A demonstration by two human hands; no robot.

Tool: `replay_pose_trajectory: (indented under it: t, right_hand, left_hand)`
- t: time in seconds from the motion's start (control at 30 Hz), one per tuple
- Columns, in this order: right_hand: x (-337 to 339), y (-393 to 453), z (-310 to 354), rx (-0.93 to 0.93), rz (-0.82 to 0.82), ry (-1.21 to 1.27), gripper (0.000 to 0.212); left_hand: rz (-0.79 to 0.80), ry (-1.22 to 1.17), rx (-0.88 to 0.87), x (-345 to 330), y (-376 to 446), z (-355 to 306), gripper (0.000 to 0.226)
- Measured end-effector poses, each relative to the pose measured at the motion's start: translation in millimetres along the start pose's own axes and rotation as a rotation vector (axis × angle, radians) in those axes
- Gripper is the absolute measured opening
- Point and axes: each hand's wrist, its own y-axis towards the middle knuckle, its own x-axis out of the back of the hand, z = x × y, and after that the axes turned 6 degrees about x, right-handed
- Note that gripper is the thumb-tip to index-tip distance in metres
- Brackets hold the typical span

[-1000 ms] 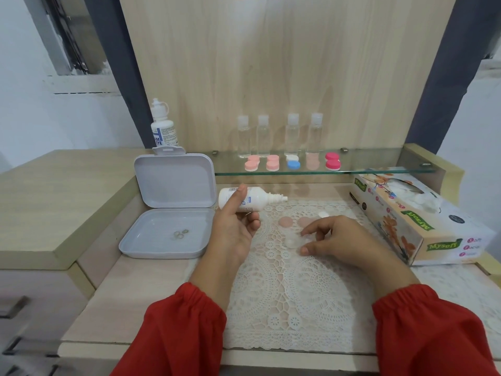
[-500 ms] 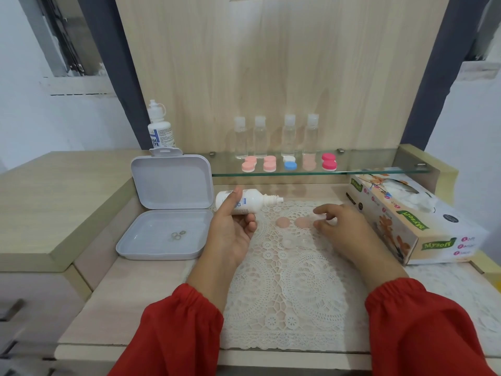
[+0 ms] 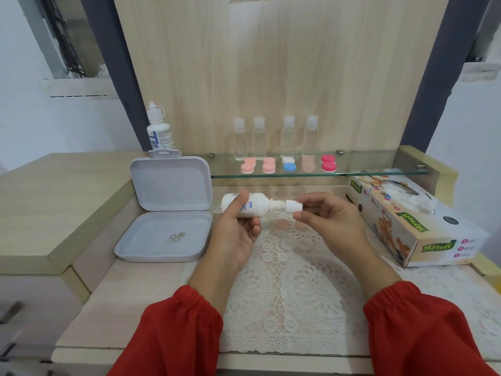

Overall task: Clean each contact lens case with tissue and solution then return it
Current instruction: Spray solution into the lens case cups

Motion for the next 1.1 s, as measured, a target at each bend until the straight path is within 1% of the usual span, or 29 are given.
replay_pose_trajectory:
  t: [0.13, 0.43, 0.63, 0.77, 0.9, 1.0, 1.1]
  right_hand:
    - [-1.1, -0.7, -0.4, 0.008, 0.017, 0.011, 0.03]
    - [0.6, -0.4, -3.4, 0.029, 0.012, -0.004, 0.033]
    - [0.3, 0.3, -2.1, 0.032, -0.008, -0.01, 0.027]
    - [0.1, 1.7, -2.1, 0.008, -0.012, -0.022, 0.01]
    - [2.2, 1.6, -1.0, 0.003, -0.035, -0.044, 0.02]
    - [2.0, 0.8, -1.7, 0.03, -0.028, -0.044, 0.005]
    - [1.6, -0.5, -3.8, 0.094, 0.002, -0.059, 0.026]
  left_hand:
    - [0.006, 0.013, 0.0, -1.1, -1.1, 0.7, 0.017]
    - [0.068, 0.045, 0.011, -5.1, -6.8, 3.5, 0.021]
    - [0.119, 0.015, 0.021, -5.6, -9.7, 2.7, 0.024]
    - [0.16, 0.01, 0.016, -5.9, -12.1, 2.1, 0.029]
    - [0.19, 0.03, -0.005, -6.1, -12.8, 3.9, 0.031]
    - [0.186, 0.015, -0.013, -6.2, -12.4, 4.1, 0.029]
    - [0.183, -0.005, -0.012, -6.9, -12.4, 2.8, 0.028]
